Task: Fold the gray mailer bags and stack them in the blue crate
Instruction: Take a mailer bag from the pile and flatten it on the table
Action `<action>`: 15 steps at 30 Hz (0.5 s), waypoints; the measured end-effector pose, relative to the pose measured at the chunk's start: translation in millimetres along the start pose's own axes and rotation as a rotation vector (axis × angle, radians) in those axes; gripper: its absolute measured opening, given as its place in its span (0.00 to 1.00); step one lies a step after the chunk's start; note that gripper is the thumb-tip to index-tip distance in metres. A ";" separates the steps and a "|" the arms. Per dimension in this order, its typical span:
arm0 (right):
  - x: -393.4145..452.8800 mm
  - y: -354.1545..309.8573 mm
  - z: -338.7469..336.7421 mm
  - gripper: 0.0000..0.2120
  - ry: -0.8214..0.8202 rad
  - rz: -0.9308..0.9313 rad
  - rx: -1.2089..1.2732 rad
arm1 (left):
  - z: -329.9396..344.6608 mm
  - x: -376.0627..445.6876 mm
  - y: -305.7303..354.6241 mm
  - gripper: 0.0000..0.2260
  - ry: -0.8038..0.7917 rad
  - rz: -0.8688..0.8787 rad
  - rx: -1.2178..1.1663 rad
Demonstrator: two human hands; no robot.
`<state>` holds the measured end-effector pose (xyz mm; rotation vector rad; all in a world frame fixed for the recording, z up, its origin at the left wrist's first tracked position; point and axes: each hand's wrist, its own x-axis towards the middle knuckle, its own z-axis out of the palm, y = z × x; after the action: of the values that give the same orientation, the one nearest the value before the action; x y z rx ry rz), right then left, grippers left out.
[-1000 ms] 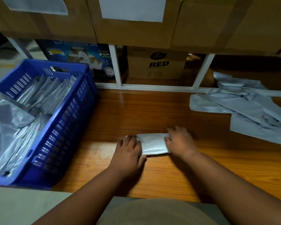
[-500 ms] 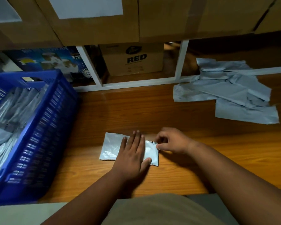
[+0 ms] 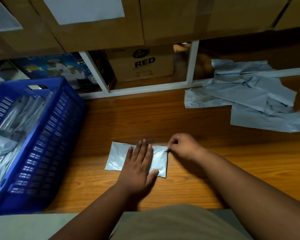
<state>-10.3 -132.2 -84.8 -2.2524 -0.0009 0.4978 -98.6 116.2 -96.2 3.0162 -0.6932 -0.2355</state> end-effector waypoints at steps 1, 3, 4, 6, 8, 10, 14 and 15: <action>2.4 0.8 -2.9 0.05 0.035 0.057 0.010 | 0.1 -0.1 0.6 0.38 -0.004 -0.002 0.004; 7.2 3.0 -8.8 0.07 0.092 0.126 -0.031 | 1.5 0.1 0.2 0.38 -0.012 -0.005 0.005; 8.2 3.3 -11.0 0.08 0.107 0.131 -0.048 | 2.5 0.2 -0.5 0.38 -0.015 -0.010 0.004; 6.6 -0.1 -13.0 0.07 0.131 0.102 -0.033 | 3.8 1.1 0.8 0.38 -0.031 -0.038 0.000; 2.1 -4.8 -10.1 0.05 0.166 0.029 -0.035 | 5.2 5.5 10.3 0.38 -0.039 -0.106 -0.030; -6.0 -13.4 -2.7 0.03 0.214 -0.083 -0.106 | 4.4 16.0 25.1 0.38 -0.037 -0.197 -0.111; -22.6 -21.1 15.2 0.09 0.181 -0.360 -0.391 | -2.4 40.9 48.5 0.36 0.033 -0.245 -0.320; -26.5 -21.9 17.6 0.11 0.146 -0.400 -0.504 | -3.6 41.7 48.3 0.35 0.079 -0.241 -0.374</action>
<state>-37.4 -109.0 -70.1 -2.6781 -0.5457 0.1197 -81.8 54.6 -95.0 2.7223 -0.2424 -0.2226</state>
